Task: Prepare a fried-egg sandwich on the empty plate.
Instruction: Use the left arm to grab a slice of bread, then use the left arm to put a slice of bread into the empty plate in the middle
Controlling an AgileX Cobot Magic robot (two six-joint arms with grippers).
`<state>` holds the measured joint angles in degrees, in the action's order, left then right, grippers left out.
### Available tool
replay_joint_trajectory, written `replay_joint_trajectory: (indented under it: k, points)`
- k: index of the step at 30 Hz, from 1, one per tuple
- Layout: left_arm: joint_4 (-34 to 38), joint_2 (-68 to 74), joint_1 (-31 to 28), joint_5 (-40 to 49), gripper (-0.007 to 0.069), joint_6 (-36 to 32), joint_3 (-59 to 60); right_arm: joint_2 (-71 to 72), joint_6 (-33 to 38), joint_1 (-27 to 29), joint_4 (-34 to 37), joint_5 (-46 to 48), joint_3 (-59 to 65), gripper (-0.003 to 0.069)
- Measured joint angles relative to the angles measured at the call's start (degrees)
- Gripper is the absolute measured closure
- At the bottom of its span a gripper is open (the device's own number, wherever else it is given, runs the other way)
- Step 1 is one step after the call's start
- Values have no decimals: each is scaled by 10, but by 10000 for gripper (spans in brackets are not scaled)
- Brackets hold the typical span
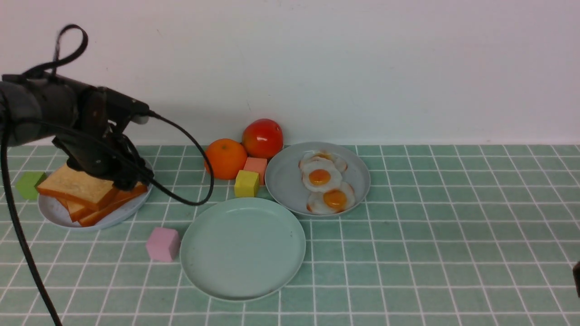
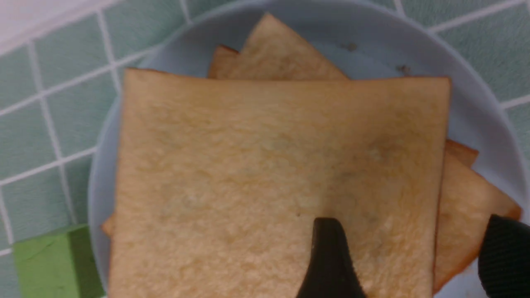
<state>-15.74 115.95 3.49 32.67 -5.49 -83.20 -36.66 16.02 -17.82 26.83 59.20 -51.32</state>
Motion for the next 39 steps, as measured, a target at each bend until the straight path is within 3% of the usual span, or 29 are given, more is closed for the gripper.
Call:
replay_joint_trajectory:
  k: [5, 8, 13, 14, 16, 18, 26, 30, 33, 39]
  points:
    - [-7, 7, 0, -2, 167, 0, -3, 0, 0, 0, 4, -3, 1, 645]
    - [-10, 7, 0, -1, 218, 5, -3, 0, 0, 0, 12, -4, 1, 645]
    - [-18, 7, 0, -1, 428, 9, -3, 0, 0, 0, 27, -8, 1, 645]
    - [-18, 7, 0, -1, 438, 9, -3, 0, 0, 0, 28, -9, 1, 645]
    - [-20, 7, 0, 1, 566, 9, -3, 0, 1, 0, 28, -10, 1, 645]
    - [-22, 6, 0, 3, 602, 9, -3, 0, 1, 0, 28, -11, 1, 645]
    - [-9, -63, 3, 60, 607, 42, -1, 0, 1, 0, 28, -12, 1, 644]
    - [10, -148, 50, 87, 607, 51, 27, 0, 2, 0, 28, -16, 1, 640]
    - [21, -209, 179, 89, 607, 47, 104, 0, 3, 0, 28, -19, 1, 637]
    - [14, -196, 322, 73, 607, 50, 145, 0, 4, 0, 29, -22, 1, 634]
